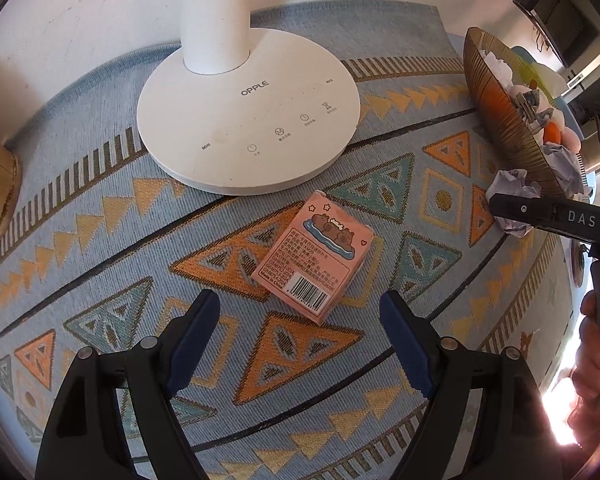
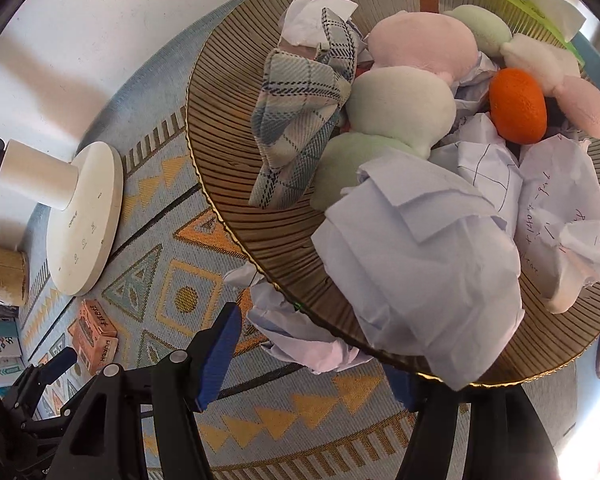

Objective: Organize objects
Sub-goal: 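Grasp the pink snack box with the left gripper while the right grasps a paper ball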

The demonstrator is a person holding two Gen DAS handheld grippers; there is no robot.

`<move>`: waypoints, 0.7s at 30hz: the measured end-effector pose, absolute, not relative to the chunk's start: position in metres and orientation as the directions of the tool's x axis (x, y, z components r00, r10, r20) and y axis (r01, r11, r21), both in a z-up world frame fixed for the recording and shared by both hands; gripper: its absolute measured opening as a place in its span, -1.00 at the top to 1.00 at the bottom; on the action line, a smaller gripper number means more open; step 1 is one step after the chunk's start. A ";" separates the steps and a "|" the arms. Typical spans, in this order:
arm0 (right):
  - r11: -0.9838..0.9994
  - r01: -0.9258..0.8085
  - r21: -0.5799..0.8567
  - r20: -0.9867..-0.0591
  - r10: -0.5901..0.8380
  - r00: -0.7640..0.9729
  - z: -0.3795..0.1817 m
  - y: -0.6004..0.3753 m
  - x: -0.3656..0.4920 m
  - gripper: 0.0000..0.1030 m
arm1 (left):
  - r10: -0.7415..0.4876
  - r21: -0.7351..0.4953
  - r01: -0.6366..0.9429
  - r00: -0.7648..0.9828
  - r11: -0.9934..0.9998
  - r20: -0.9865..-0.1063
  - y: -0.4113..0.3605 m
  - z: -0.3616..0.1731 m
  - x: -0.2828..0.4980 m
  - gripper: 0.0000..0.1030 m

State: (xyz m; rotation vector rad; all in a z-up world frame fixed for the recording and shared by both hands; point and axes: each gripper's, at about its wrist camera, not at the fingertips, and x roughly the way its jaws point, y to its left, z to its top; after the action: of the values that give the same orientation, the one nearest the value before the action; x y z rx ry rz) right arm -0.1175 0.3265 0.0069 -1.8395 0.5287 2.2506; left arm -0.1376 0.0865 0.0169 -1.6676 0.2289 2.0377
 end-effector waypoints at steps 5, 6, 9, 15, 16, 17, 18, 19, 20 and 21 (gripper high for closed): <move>-0.931 -0.341 0.129 -0.973 -0.053 -0.223 0.007 0.325 -0.116 -0.10 | 0.347 -0.282 -0.417 -0.088 -0.864 -0.934 0.070 0.014 -0.139 -0.57; -0.935 -0.333 0.123 -0.973 -0.048 -0.224 0.008 0.324 -0.116 -0.09 | 0.346 -0.278 -0.416 -0.098 -0.866 -0.933 0.068 0.015 -0.140 -0.57; -0.941 -0.315 0.123 -0.973 -0.052 -0.226 0.012 0.322 -0.114 -0.07 | 0.313 -0.224 -0.439 -0.141 -0.870 -0.939 0.072 0.019 -0.142 -0.57; -0.951 -0.278 0.136 -0.969 -0.069 -0.237 0.028 0.315 -0.092 -0.06 | 0.225 -0.088 -0.514 -0.211 -0.853 -0.951 0.090 0.016 -0.138 -0.38; -0.951 -0.276 0.137 -0.968 -0.070 -0.240 0.030 0.315 -0.087 -0.06 | 0.222 -0.073 -0.525 -0.227 -0.848 -0.948 0.091 0.018 -0.135 -0.14; -0.951 -0.275 0.143 -0.968 -0.076 -0.241 0.032 0.314 -0.081 -0.06 | 0.208 -0.046 -0.535 -0.246 -0.843 -0.947 0.092 0.019 -0.132 0.03; -0.950 -0.275 0.151 -0.967 -0.084 -0.240 0.034 0.314 -0.075 -0.06 | 0.194 -0.023 -0.543 -0.259 -0.839 -0.946 0.093 0.020 -0.129 0.09; -0.949 -0.275 0.157 -0.966 -0.091 -0.240 0.036 0.314 -0.070 -0.06 | 0.200 -0.030 -0.549 -0.254 -0.835 -0.946 0.092 0.021 -0.126 0.13; -0.948 -0.275 0.161 -0.966 -0.094 -0.241 0.038 0.314 -0.064 -0.06 | 0.211 -0.043 -0.547 -0.249 -0.836 -0.945 0.089 0.023 -0.123 0.14; -0.948 -0.274 0.165 -0.965 -0.097 -0.244 0.040 0.314 -0.058 -0.06 | 0.221 -0.056 -0.542 -0.245 -0.838 -0.944 0.086 0.025 -0.119 0.15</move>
State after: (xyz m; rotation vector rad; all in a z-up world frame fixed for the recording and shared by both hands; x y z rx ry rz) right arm -0.0578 0.3137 0.0401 -1.8559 0.4597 2.3475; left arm -0.1193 0.0859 0.0252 -1.5364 0.3889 2.1171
